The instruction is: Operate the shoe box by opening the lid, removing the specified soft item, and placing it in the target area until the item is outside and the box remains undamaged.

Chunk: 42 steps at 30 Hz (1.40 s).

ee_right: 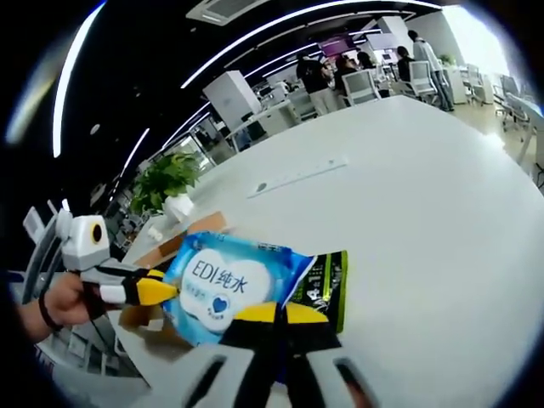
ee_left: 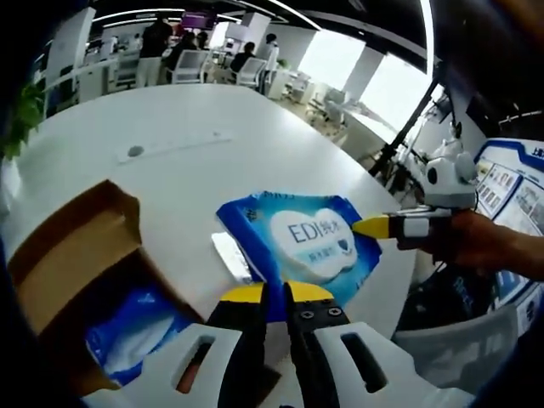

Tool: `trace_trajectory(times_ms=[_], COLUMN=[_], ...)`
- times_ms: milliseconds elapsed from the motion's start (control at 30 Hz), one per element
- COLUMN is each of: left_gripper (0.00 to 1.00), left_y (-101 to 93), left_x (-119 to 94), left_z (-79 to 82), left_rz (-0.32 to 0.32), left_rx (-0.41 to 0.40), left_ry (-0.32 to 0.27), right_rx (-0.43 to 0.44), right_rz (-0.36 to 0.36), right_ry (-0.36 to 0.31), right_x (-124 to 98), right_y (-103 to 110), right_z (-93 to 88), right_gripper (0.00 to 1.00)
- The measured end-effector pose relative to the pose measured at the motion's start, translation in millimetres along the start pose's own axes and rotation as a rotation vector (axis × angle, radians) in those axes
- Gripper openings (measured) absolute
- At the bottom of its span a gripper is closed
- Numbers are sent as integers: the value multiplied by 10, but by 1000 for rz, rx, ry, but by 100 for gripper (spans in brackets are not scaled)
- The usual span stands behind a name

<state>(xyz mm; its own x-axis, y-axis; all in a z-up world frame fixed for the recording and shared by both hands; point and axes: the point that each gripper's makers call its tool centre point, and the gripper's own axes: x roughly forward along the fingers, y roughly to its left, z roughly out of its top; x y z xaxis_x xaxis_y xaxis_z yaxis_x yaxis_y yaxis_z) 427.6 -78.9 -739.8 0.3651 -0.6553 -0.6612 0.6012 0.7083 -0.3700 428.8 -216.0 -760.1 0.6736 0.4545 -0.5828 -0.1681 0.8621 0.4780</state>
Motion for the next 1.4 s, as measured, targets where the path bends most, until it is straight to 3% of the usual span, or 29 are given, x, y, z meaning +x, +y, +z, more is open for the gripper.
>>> trace_trajectory(times_ms=[1133,1400], left_gripper=[5,5], left_y=[203,211], left_x=[357,396], left_z=[-66,-80], left_rz=[42,72], left_rx=[32,107], left_ry=[62,91], right_rx=[-10,-10], right_rz=[1,4], right_ry=[58,59], right_x=[420,424], right_y=[-286,-235], right_z=[24,3], right_gripper=[0,0])
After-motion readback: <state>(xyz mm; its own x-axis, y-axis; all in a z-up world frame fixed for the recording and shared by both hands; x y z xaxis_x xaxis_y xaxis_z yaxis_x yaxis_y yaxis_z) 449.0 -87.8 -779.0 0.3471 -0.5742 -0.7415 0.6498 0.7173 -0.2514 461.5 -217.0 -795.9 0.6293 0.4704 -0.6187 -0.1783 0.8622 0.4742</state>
